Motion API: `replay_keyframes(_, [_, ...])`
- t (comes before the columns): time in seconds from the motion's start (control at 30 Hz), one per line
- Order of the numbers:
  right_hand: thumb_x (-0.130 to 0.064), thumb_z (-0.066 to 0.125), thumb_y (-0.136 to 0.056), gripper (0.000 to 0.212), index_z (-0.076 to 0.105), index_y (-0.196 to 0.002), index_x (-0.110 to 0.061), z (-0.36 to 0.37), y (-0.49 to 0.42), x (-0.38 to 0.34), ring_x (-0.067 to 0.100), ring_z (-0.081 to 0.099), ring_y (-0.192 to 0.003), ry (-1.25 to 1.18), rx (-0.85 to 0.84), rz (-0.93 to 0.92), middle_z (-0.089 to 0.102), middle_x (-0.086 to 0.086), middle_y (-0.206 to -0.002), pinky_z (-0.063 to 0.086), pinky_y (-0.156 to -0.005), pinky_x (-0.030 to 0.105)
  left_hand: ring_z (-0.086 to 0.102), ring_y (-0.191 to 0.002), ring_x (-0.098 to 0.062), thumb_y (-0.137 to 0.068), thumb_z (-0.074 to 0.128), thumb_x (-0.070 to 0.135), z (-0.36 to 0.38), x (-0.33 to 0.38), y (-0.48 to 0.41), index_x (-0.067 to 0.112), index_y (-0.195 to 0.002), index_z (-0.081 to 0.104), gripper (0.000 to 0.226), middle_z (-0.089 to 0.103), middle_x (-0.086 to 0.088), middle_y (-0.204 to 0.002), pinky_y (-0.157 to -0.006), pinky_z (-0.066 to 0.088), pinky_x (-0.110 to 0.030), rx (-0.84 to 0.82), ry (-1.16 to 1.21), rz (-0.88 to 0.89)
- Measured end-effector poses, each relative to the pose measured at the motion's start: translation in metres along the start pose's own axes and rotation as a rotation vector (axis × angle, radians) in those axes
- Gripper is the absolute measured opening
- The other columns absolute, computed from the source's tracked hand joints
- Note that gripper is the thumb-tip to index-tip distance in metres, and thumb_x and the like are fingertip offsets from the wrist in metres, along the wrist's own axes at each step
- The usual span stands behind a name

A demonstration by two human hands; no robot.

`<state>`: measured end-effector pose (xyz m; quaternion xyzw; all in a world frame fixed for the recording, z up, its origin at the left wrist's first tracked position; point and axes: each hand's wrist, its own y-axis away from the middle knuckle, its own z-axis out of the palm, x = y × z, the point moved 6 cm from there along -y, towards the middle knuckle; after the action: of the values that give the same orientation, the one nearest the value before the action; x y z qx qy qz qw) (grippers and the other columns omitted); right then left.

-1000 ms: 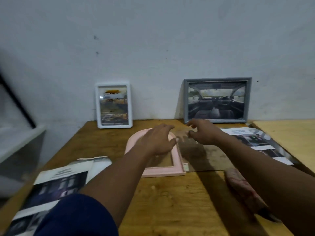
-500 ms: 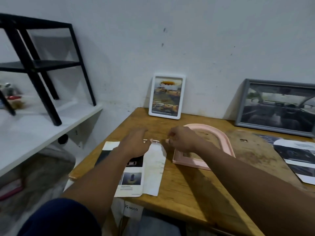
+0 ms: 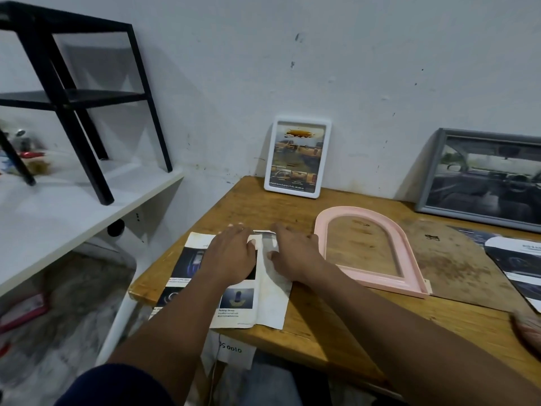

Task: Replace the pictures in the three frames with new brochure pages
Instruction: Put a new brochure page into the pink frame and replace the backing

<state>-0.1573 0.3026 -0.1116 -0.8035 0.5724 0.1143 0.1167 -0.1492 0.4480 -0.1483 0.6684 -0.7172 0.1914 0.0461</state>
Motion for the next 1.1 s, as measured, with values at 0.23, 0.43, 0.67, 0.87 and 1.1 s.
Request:
replay_keyframes(0.23, [-0.012, 0.069, -0.09, 0.057, 0.043, -0.139, -0.028, -0.01, -0.004, 0.003, 0.026, 0.055, -0.122, -0.275, 0.091, 0.112, 0.059, 0.0, -0.136, 0.043, -0.103, 0.041, 0.037, -0.146, -0.027, -0.106, 0.045, 0.032, -0.004, 0.004, -0.001, 0.019, -0.15, 0.044, 0.046, 0.043, -0.004, -0.157, -0.12, 0.031, -0.045, 0.017, 0.052, -0.003])
replay_keyframes(0.43, [0.008, 0.06, -0.09, 0.05, 0.055, -0.13, -0.021, -0.05, -0.011, 0.023, 0.019, 0.058, -0.105, -0.515, 0.269, 0.157, 0.06, 0.004, -0.125, 0.057, -0.088, 0.037, 0.052, -0.13, -0.027, -0.101, 0.053, 0.029, -0.014, 0.016, -0.011, 0.018, -0.141, 0.055, 0.042, 0.056, -0.006, -0.143, -0.106, 0.045, -0.045, 0.094, 0.078, 0.047])
replay_keyframes(0.67, [0.004, 0.051, -0.095, 0.037, 0.065, -0.115, -0.023, -0.127, -0.009, 0.122, 0.011, 0.06, -0.084, -0.39, 0.324, 0.172, 0.063, 0.002, -0.107, 0.051, -0.057, 0.023, 0.063, -0.094, -0.018, -0.1, 0.054, 0.035, -0.015, 0.051, -0.039, 0.024, -0.102, 0.067, 0.017, 0.069, 0.003, -0.105, -0.078, 0.053, -0.036, -0.021, 0.121, 0.095])
replay_keyframes(0.87, [0.007, 0.049, -0.093, 0.036, 0.067, -0.108, -0.02, -0.135, 0.006, 0.205, 0.025, 0.064, -0.096, -0.26, 0.252, 0.244, 0.066, 0.005, -0.105, 0.057, -0.082, 0.041, 0.057, -0.12, -0.02, -0.1, 0.058, 0.038, -0.006, 0.111, -0.053, 0.024, -0.136, 0.058, 0.039, 0.059, -0.001, -0.138, -0.097, 0.051, -0.039, -0.119, 0.187, 0.094])
replay_keyframes(1.1, [-0.016, 0.065, -0.089, 0.03, 0.065, -0.116, -0.028, -0.096, 0.002, 0.214, 0.022, 0.053, -0.116, -0.066, 0.231, 0.172, 0.06, -0.001, -0.124, 0.044, -0.098, 0.041, 0.037, -0.144, -0.018, -0.1, 0.056, 0.045, 0.028, 0.144, -0.061, 0.033, -0.151, 0.042, 0.054, 0.037, 0.008, -0.16, -0.113, 0.037, -0.039, -0.264, 0.129, 0.156])
